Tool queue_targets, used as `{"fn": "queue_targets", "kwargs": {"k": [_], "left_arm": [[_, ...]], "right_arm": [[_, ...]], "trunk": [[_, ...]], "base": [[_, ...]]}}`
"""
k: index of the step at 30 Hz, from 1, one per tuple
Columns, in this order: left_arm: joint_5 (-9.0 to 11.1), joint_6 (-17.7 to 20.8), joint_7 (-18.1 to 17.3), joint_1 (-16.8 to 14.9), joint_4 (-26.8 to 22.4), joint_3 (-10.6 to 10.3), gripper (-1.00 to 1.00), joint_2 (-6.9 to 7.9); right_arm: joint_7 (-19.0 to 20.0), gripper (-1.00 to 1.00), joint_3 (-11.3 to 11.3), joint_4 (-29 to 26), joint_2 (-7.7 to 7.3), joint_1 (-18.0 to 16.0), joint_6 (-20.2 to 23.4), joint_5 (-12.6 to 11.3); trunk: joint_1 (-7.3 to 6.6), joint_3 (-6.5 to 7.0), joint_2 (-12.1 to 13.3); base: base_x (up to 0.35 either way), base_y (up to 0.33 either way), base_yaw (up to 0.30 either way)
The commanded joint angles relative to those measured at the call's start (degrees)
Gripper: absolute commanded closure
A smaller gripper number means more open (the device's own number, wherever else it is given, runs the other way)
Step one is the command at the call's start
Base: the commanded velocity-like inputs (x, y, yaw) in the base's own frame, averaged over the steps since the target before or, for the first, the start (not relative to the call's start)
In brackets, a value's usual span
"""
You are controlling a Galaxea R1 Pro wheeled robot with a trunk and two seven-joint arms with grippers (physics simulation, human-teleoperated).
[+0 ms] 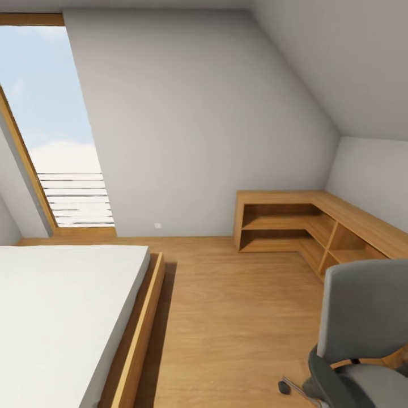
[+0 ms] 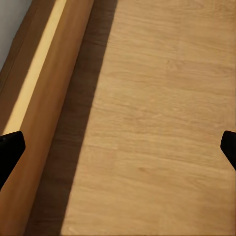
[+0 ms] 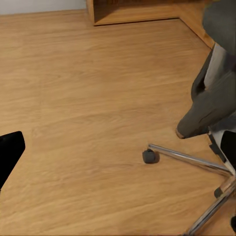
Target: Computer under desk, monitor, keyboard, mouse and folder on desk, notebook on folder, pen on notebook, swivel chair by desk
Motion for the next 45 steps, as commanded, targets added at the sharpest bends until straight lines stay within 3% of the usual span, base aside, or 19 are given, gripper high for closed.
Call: {"fn": "queue_targets", "kwargs": {"k": [1, 45], "left_arm": [[0.6, -0.3, 0.4, -0.06, 0.02, -0.41, -1.0, 0.06], [0.77, -0.27, 0.5, -0.06, 0.11, -0.32, -1.0, 0.11]], "right_arm": [[-0.16, -1.0, 0.5, 0.03, -0.02, -0.05, -0.18, -0.52], [-0.16, -1.0, 0.5, 0.04, -0.02, -0.05, -0.18, -0.52]], "trunk": [[0.04, -0.07, -0.04], [0.04, -0.07, -0.04]], "base": [[0.322, 0.0, 0.0], [0.326, 0.0, 0.0]]}}
